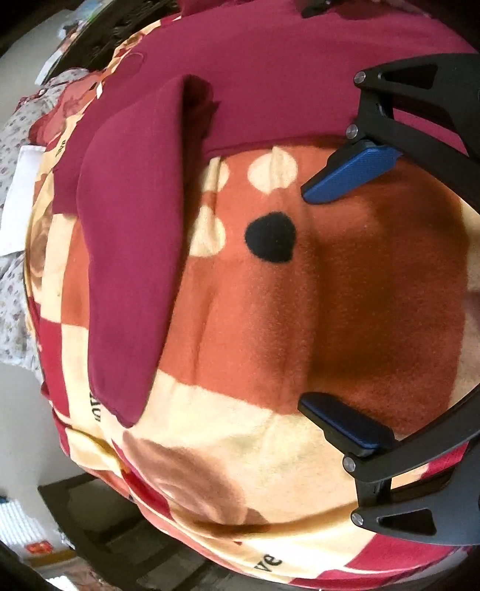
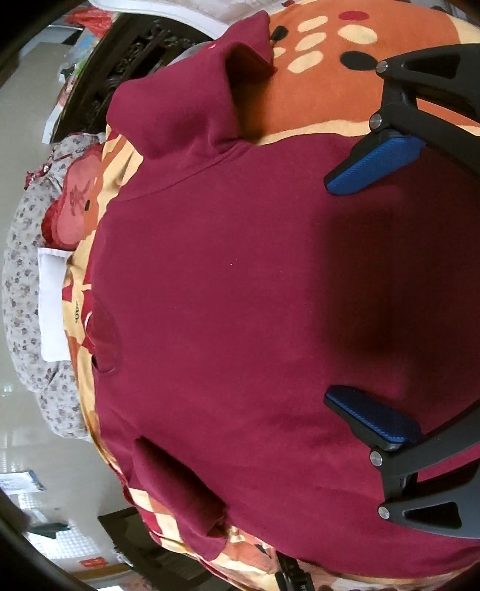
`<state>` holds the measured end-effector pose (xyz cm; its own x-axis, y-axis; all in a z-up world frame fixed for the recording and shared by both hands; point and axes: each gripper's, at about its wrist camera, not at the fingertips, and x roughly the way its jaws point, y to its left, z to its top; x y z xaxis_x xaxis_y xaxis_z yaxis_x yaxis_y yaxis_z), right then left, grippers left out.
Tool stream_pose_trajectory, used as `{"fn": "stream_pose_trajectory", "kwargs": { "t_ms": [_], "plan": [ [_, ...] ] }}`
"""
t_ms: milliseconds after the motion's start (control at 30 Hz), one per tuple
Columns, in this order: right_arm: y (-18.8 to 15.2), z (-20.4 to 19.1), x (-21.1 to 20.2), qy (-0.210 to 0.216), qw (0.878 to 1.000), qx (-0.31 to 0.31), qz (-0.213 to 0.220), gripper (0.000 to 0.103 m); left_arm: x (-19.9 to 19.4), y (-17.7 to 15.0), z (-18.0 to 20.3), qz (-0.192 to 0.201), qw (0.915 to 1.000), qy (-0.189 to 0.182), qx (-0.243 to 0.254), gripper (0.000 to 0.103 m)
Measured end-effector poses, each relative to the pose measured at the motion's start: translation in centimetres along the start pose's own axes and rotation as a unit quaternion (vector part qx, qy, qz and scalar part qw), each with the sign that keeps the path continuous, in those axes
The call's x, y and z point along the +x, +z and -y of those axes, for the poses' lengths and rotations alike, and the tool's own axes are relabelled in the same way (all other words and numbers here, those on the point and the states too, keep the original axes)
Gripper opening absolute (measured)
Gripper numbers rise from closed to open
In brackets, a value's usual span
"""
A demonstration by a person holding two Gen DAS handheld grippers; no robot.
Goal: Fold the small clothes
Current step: 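Grasp the sleeve cuff with the left tool and fold it across the body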
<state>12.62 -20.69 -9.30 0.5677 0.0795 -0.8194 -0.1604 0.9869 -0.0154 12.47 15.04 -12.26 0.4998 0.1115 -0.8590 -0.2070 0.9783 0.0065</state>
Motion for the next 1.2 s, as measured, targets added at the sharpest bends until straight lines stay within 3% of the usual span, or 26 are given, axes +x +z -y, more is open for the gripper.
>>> {"fn": "stream_pose_trajectory", "kwargs": {
  "t_ms": [67, 267, 333, 400, 467, 533, 633, 667, 733, 833, 900, 933, 967, 1000, 1033, 1067, 1100, 1200],
  "plan": [
    [-0.2, 0.2, 0.1, 0.004, 1.000, 0.003, 0.009, 0.103, -0.1, -0.9, 0.1, 0.032, 0.9994, 0.006, -0.010, 0.103],
    [-0.3, 0.1, 0.3, -0.002, 1.000, 0.003, 0.019, 0.103, -2.0, -0.4, -0.8, 0.048, 0.9986, -0.022, -0.012, 0.103],
    [-0.6, 0.1, 0.0, 0.000, 1.000, 0.004, 0.020, 0.103, -4.2, 1.3, -2.7, 0.102, 0.9936, -0.043, -0.022, 0.103],
    [-0.6, 0.2, 0.0, 0.001, 1.000, 0.004, 0.020, 0.103, -5.3, 3.2, -4.6, 0.122, 0.9902, -0.053, -0.041, 0.103],
    [-0.7, 0.2, -0.1, 0.000, 1.000, 0.004, 0.020, 0.103, -4.9, 5.8, -7.5, 0.106, 0.9848, -0.116, -0.075, 0.103],
    [-0.6, 0.2, 0.0, 0.002, 1.000, 0.005, 0.021, 0.103, -3.0, 7.8, -10.3, 0.074, 0.9733, -0.178, -0.125, 0.103],
    [-0.6, 0.2, 0.0, 0.001, 1.000, 0.004, 0.021, 0.103, 0.7, 9.0, -13.0, 0.010, 0.9415, -0.261, -0.213, 0.095],
    [-0.6, 0.1, 0.0, 0.000, 1.000, 0.004, 0.021, 0.103, 2.2, 9.3, -13.7, -0.006, 0.9256, -0.287, -0.247, 0.094],
    [-0.6, 0.2, 0.0, 0.001, 1.000, 0.005, 0.021, 0.103, 3.7, 9.6, -14.2, -0.019, 0.9078, -0.311, -0.281, 0.093],
    [-0.7, 0.2, -0.1, 0.002, 1.000, 0.005, 0.021, 0.103, 3.8, 10.7, -14.4, -0.005, 0.8935, -0.338, -0.296, 0.093],
    [-0.7, 0.3, -0.1, 0.003, 1.000, 0.006, 0.022, 0.103, 3.7, 10.9, -14.3, 0.004, 0.8934, -0.330, -0.305, 0.092],
    [-0.7, 0.4, -0.1, 0.004, 1.000, 0.007, 0.022, 0.103, 3.6, 11.0, -14.2, 0.013, 0.8947, -0.321, -0.310, 0.089],
    [-0.7, 0.4, -0.1, 0.004, 1.000, 0.007, 0.022, 0.103, 3.4, 10.9, -14.3, 0.020, 0.8973, -0.311, -0.313, 0.077],
    [-0.7, 0.4, -0.2, 0.004, 1.000, 0.007, 0.022, 0.103, 3.3, 10.9, -14.4, 0.022, 0.9001, -0.301, -0.314, 0.059],
    [-0.7, 0.4, -0.2, 0.004, 1.000, 0.007, 0.022, 0.103, 3.4, 10.7, -14.3, 0.017, 0.9020, -0.294, -0.316, 0.049],
    [-0.7, 0.4, -0.1, 0.004, 1.000, 0.007, 0.022, 0.103, 3.8, 10.6, -14.5, 0.011, 0.9030, -0.287, -0.320, 0.028],
    [-0.7, 0.4, -0.1, 0.004, 1.000, 0.007, 0.022, 0.103, 4.3, 10.4, -14.6, 0.001, 0.9055, -0.273, -0.325, 0.014],
    [-0.7, 0.4, -0.1, 0.005, 1.000, 0.008, 0.022, 0.103, 4.4, 10.0, -15.0, -0.001, 0.9162, -0.247, -0.316, 0.005]
  ]
}}
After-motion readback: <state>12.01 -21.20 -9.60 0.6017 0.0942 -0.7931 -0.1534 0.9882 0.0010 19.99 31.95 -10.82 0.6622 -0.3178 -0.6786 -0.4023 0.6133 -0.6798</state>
